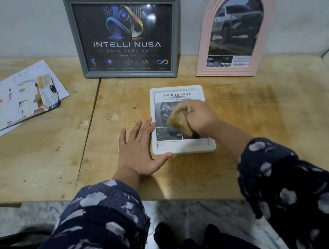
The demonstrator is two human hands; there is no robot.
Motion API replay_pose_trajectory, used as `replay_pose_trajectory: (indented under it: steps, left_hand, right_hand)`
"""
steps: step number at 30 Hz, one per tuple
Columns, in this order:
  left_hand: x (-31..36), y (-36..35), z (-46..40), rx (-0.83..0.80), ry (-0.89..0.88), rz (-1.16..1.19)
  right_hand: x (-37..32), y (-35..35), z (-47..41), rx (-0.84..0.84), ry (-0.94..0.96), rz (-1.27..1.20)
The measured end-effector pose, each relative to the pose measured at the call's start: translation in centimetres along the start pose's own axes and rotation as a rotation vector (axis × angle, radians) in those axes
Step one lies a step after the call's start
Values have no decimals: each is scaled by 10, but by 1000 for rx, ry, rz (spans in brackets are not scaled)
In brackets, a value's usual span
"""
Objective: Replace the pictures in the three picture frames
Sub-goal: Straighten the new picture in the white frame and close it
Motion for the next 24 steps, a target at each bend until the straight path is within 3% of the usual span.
replay_pose_trajectory:
  steps: [3,9,14,21,24]
  left_hand:
    - [-1,-1,-1,4,-2,-7]
    - [-2,1,-2,17,7,19]
    - [-2,3,-1,21,15,36]
    - [1,5,0,25,19,26]
    - [1,4,0,10,24,22]
  right_hand:
    - [-15,25,-26,146,53,114]
    - [-3,-13,-44,17,108,508]
    - [16,-30,-28,61,114,491]
    - [17,-42,28,255,452,472]
    - [22,-39,43,238,425,441]
Point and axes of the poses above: each hand's wrist, its own z-axis away from the middle knuckle, its own y-axis out of the back of the hand, x = y × z, the point moved 7 cm from there along -z, towards the middle knuckle, and after that the axes turned 5 degrees about -y, right-handed, at the moved point
